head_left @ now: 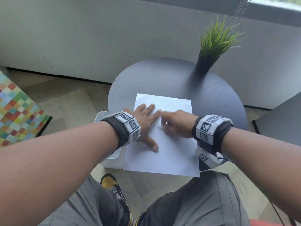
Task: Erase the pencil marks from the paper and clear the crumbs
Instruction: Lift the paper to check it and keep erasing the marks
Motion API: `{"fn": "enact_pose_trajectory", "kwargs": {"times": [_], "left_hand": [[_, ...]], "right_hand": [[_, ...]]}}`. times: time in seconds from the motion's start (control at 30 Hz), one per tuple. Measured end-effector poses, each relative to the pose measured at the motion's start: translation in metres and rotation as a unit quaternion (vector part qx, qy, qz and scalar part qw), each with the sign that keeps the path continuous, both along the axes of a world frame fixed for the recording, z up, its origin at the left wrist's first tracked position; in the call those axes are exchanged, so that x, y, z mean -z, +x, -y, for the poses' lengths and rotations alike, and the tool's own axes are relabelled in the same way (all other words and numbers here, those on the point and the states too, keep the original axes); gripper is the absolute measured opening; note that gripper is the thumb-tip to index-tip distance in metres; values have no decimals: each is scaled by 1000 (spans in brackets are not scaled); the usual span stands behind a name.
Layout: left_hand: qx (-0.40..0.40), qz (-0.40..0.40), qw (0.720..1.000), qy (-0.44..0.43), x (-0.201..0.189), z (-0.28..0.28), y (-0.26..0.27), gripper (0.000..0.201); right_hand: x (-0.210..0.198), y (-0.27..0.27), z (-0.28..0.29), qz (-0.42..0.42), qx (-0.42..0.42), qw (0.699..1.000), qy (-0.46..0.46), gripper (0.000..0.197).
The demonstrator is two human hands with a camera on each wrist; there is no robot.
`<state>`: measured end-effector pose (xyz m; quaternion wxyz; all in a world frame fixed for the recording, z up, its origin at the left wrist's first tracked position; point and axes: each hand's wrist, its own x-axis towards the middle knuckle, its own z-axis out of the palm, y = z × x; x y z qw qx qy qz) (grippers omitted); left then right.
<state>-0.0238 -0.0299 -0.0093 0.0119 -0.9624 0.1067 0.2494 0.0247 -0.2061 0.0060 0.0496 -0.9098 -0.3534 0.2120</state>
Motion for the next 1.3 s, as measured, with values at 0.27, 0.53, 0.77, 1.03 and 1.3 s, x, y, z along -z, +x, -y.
{"fn": "enact_pose_trajectory", "kwargs": {"times": [0.27,0.53,0.77,1.03,1.3], "left_hand": [[-10,-1,1000,-14,3,-4,-1,146],[-10,-3,1000,-20,4,-5,-1,146],[-13,-21,1000,-9,-2,-1,-1,140],[1,-36,999,27,-14,14,0,129],[-18,-4,1000,12,-6,17,-2,120]], "right_hand": [[7,9,-21,-17,79,996,27,14],[10,8,-22,-5,56,998,31,14],[5,22,-4,55,107,992,29,16],[0,11,26,45,138,989,24,21],[0,-6,29,-19,96,995,30,21]]}}
